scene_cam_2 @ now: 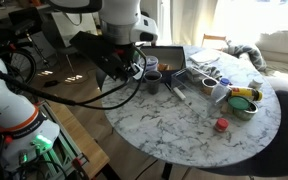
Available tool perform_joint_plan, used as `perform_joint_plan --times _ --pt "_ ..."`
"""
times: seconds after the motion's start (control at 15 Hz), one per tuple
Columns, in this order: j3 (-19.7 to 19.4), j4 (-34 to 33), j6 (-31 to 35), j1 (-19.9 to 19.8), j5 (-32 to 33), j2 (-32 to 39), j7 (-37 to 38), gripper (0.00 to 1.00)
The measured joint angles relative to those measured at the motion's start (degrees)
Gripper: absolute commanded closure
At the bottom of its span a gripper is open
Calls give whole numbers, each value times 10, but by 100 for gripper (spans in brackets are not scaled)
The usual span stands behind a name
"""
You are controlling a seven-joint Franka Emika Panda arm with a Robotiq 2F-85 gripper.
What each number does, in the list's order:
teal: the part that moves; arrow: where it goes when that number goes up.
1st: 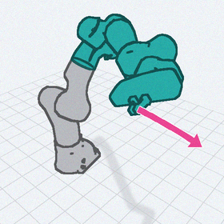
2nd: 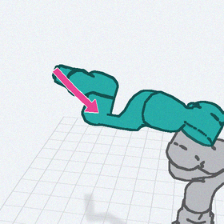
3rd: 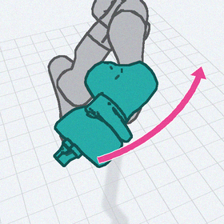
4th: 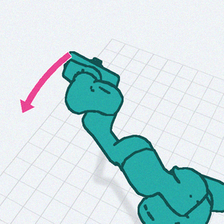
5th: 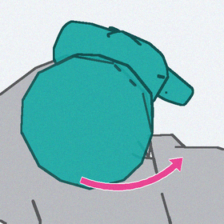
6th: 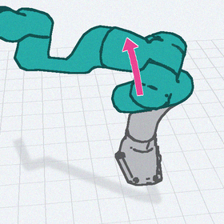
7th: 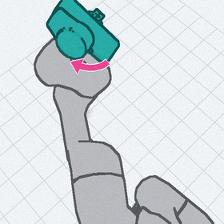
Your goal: Use the small plastic cup to put some of the contents of the plastic cup into the silver cup
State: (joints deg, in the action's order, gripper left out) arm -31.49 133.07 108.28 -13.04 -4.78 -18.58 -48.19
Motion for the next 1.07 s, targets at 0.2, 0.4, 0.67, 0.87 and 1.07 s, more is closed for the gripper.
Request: perform_joint_plan --times 0.2,0.4,0.67,0.87,1.07 --pt "2 0 0 -2 0 0 0 99" --pt "-7 -23 -53 -3 -48 17 -15 99" --pt "-54 -95 -166 -15 -140 102 -79 99" --pt "-77 -143 -250 -47 -206 192 -141 99" --pt "-70 -183 -334 -94 -261 285 -182 99"
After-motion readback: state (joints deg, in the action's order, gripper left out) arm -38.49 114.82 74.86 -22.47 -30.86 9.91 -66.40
